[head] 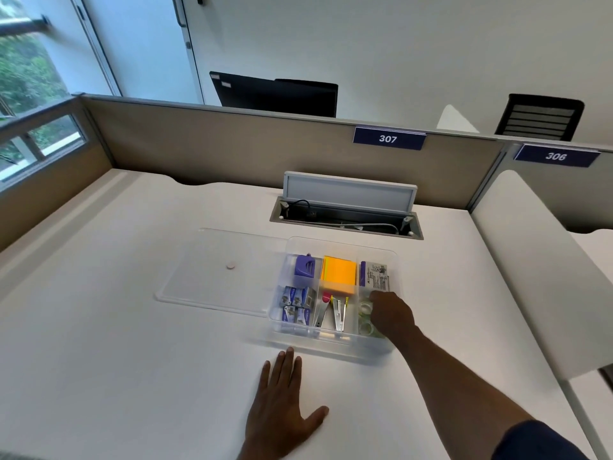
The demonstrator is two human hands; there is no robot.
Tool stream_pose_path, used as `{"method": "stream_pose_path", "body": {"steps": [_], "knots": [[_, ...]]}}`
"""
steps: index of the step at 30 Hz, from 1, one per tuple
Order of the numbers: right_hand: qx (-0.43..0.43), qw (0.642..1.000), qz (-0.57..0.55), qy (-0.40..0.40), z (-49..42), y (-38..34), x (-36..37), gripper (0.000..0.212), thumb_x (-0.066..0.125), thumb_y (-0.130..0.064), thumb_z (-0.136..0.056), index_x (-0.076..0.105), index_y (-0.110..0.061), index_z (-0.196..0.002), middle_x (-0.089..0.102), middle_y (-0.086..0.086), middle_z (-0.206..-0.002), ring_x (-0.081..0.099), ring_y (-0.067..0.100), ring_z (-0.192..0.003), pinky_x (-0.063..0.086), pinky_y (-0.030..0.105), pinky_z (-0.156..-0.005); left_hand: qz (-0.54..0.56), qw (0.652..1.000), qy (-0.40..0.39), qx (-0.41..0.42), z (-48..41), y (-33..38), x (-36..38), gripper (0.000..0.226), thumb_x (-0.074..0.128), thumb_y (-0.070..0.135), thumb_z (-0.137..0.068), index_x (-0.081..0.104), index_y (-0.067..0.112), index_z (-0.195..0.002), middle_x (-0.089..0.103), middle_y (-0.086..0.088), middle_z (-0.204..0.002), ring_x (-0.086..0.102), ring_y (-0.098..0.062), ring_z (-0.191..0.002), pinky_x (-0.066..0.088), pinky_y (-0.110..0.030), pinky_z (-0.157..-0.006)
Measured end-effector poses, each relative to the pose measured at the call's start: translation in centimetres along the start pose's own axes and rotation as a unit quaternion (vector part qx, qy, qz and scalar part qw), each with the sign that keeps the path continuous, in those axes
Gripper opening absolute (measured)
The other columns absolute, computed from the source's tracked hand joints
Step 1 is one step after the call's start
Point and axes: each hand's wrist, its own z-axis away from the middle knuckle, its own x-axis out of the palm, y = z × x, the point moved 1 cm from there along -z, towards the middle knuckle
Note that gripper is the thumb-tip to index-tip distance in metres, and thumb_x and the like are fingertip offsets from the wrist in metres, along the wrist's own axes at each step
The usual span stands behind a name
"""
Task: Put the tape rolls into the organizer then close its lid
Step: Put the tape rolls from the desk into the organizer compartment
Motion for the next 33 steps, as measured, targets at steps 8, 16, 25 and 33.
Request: {"method": "stream_pose_path", "body": {"steps": [8, 16, 25, 33], "knots": [[-0.002, 0.996, -0.094, -0.006, -0.54, -0.44, -0.32, 0.030, 0.050, -0.005, -0.087, 0.066, -0.011, -0.111, 0.066, 0.015, -0.123, 0.062, 0.032, -0.113, 0.051, 0.038, -0.094, 0.009, 1.000, -0.001, -0.002, -0.09, -0.04, -0.22, 0.100, 0.030, 0.083, -0.076, 0.042, 0.007, -0.140, 0.030, -0.012, -0.152, 0.011, -0.019, -0.142, 0.005, -0.041, -0.110], [-0.025, 0.992, -0.117, 0.031, -0.11, -0.92, -0.34, 0.026, 0.049, -0.001, -0.091, 0.068, -0.004, -0.109, 0.069, 0.018, -0.116, 0.061, 0.034, -0.114, 0.049, 0.043, -0.102, 0.006, 1.000, 0.004, -0.002, -0.14, -0.09, -0.28, 0.099, 0.034, 0.083, -0.075, 0.044, 0.009, -0.140, 0.026, -0.009, -0.154, 0.004, -0.020, -0.143, 0.001, -0.040, -0.111], [0.036, 0.993, -0.108, -0.029, -0.24, -0.63, -0.15, 0.037, 0.058, -0.004, -0.086, 0.057, -0.002, -0.123, 0.059, 0.019, -0.132, 0.056, 0.033, -0.122, 0.044, 0.042, -0.108, 0.011, 1.000, 0.005, -0.004, -0.05, 0.08, -0.72, 0.100, 0.026, 0.084, -0.076, 0.045, 0.008, -0.138, 0.017, -0.008, -0.155, 0.008, -0.022, -0.143, 0.003, -0.040, -0.110], [0.022, 0.994, -0.108, -0.012, -0.14, -0.89, -0.26, 0.033, 0.057, -0.005, -0.086, 0.060, -0.003, -0.120, 0.060, 0.020, -0.129, 0.058, 0.033, -0.119, 0.047, 0.040, -0.104, 0.018, 1.000, -0.003, -0.005, 0.06, 0.08, -0.81, 0.099, 0.027, 0.083, -0.077, 0.043, 0.009, -0.140, 0.023, -0.010, -0.154, 0.005, -0.019, -0.142, 0.004, -0.041, -0.110]]}}
